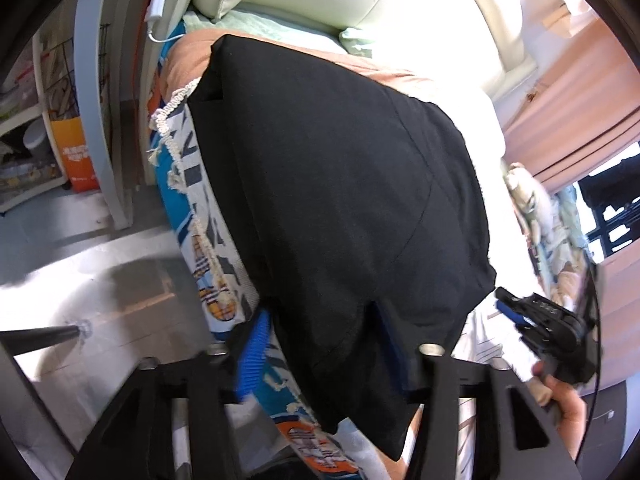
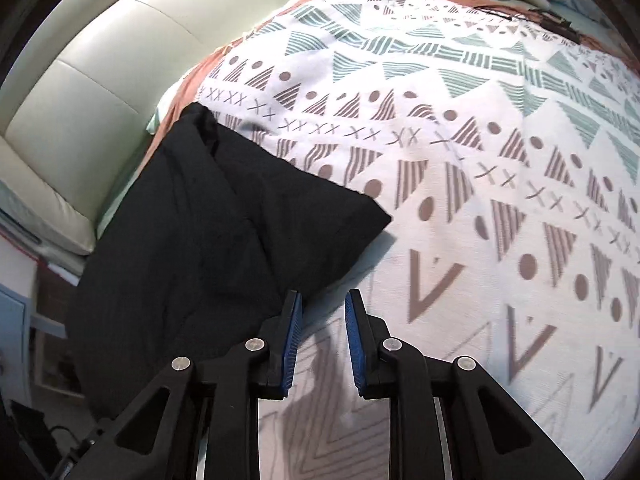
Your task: Fold large clothes
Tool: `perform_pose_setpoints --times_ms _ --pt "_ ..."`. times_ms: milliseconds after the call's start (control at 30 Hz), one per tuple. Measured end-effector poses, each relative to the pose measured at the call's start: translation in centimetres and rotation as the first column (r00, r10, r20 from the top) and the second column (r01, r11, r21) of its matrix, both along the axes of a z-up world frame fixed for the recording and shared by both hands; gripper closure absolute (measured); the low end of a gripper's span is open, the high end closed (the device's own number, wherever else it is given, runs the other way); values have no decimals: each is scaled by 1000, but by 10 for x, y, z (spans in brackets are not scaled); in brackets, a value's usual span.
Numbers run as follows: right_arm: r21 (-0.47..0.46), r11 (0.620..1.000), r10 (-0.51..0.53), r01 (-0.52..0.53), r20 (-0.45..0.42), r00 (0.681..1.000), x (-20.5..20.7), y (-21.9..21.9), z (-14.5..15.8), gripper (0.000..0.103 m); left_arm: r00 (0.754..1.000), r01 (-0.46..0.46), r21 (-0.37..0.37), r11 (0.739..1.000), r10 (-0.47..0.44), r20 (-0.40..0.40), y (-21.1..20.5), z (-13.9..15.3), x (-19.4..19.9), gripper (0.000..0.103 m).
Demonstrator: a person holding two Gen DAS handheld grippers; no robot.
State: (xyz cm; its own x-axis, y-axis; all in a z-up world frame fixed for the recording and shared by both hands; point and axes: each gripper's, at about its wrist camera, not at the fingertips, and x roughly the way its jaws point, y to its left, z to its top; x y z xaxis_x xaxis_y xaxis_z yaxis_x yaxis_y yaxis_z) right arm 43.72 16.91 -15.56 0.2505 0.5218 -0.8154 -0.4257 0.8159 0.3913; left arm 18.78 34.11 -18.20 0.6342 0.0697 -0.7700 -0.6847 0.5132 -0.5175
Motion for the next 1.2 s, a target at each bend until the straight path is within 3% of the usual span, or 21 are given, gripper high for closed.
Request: perform_pose_setpoints --times_ms 33,133,200,300,367,433,500,533,700,867,1067,1200 --pt "6 1000 -1 0 3 1000 1 -3 4 81 1000 9 7 1000 -9 -12 -1 2 2 29" --pt "32 999 -10 10 12 1000 -4 -20 20 77 999 35 22 999 -35 -21 -5 12 4 27" --pt "55 998 -18 16 29 999 -12 -37 35 52 999 41 26 999 -40 -18 -8 20 3 27" --pt "42 999 -17 14 77 997 -23 -55 55 44 998 63 60 996 -63 1 -16 36 3 22" --pt "35 999 -14 11 93 996 -28 -66 64 44 997 76 89 993 -79 22 -24 46 3 11" --pt "49 999 -14 10 95 995 -32 -79 69 35 995 87 108 990 -92 35 -33 55 2 4" --pt "54 998 -20 15 102 995 -38 -96 74 14 993 107 126 986 -113 41 -42 64 3 3" --pt "59 998 -30 24 114 993 -42 -108 76 12 992 117 136 984 -124 41 -46 69 5 3" --pt "56 997 -58 50 148 987 -57 -149 81 11 979 171 207 963 -189 71 -81 96 4 3" --pt "67 995 -88 77 189 978 -80 -195 91 11 963 197 319 927 -244 116 -126 128 -4 1" --pt "84 993 -103 85 247 964 -105 -247 104 11 946 227 387 894 -296 129 -172 152 -9 1" --pt "110 989 -130 101 296 946 -125 -285 117 11 930 265 452 851 -349 112 -203 168 -13 1"
